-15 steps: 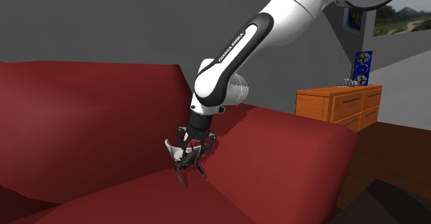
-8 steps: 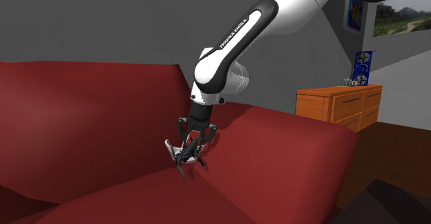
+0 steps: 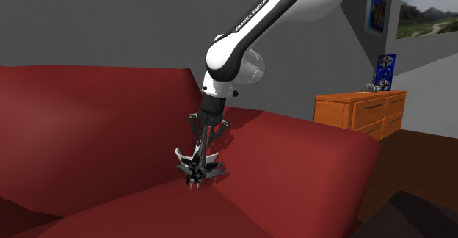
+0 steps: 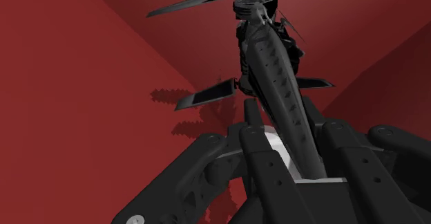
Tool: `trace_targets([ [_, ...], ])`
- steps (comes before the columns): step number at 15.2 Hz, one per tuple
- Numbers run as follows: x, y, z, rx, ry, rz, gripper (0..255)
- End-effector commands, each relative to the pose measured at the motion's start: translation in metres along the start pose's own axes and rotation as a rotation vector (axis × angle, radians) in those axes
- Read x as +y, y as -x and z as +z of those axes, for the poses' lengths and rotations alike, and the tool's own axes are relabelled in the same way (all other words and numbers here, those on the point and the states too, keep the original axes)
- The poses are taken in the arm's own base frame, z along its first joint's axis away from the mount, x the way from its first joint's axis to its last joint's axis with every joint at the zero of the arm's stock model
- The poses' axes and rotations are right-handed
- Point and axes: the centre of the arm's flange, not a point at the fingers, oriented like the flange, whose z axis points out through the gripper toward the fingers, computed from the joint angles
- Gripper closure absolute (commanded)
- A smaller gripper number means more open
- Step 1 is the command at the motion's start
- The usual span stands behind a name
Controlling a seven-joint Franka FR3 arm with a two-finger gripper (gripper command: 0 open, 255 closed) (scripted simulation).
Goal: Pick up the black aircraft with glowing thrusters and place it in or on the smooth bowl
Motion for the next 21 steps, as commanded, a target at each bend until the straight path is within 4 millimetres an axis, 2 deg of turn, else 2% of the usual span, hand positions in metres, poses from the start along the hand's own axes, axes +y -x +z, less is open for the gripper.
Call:
trace_targets([
  [1,-0.002,-0.001,-0.009,0.000,0.000,0.000,255],
  [13,-0.017,-0.003,-0.070,0.000,0.000,0.000,255],
  [21,-0.037,-0.106,-0.078,0.000,0.000,0.000,255],
])
